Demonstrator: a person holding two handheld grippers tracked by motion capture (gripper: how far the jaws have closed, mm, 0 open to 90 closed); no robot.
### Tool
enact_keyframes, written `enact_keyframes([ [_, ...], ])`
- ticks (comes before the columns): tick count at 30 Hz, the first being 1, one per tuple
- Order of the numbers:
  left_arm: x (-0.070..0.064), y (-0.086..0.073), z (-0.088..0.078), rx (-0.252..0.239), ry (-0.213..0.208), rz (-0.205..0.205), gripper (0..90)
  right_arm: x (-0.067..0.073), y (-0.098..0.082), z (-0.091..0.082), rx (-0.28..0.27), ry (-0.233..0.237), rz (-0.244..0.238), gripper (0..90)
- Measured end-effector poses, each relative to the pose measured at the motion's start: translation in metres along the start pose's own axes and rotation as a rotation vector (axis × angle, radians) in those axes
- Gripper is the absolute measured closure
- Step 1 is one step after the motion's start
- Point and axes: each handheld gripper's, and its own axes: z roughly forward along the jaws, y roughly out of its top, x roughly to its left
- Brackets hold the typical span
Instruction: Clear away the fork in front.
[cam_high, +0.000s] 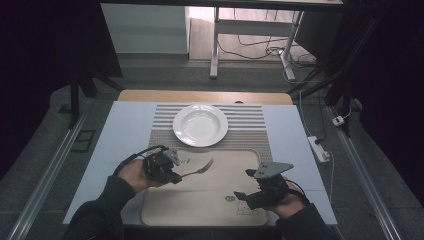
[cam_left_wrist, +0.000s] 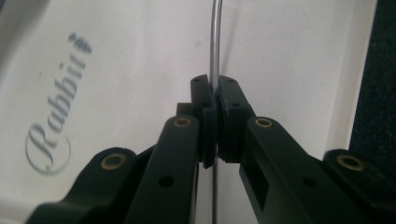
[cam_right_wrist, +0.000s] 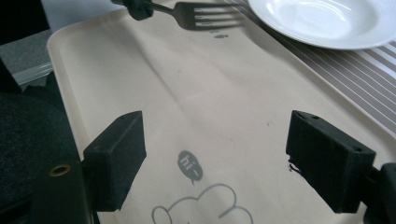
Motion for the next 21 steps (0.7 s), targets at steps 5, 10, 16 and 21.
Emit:
enact_keyframes([
  [5, -0.003, -0.012, -0.001, -0.026, 0.010, -0.091, 86.6, -0.003, -0.007, -0.009, 0.009, -0.048, 0.046, 20.0],
  [10, -0.009, -0.021, -0.002, -0.051, 0.036, -0.198, 86.6, -0.001, -0.011, -0.016, 0.008, -0.090, 0.064, 19.1],
  [16, -0.020, -0.030, -0.002, -0.057, 0.102, -0.287, 86.6, 0.000, -0.017, -0.024, 0.008, -0.143, 0.076, 18.7],
  [21, -0.027, -0.037, -0.003, -0.072, 0.143, -0.377, 86.6, -0.001, -0.024, -0.028, 0.022, -0.178, 0.090, 18.0],
])
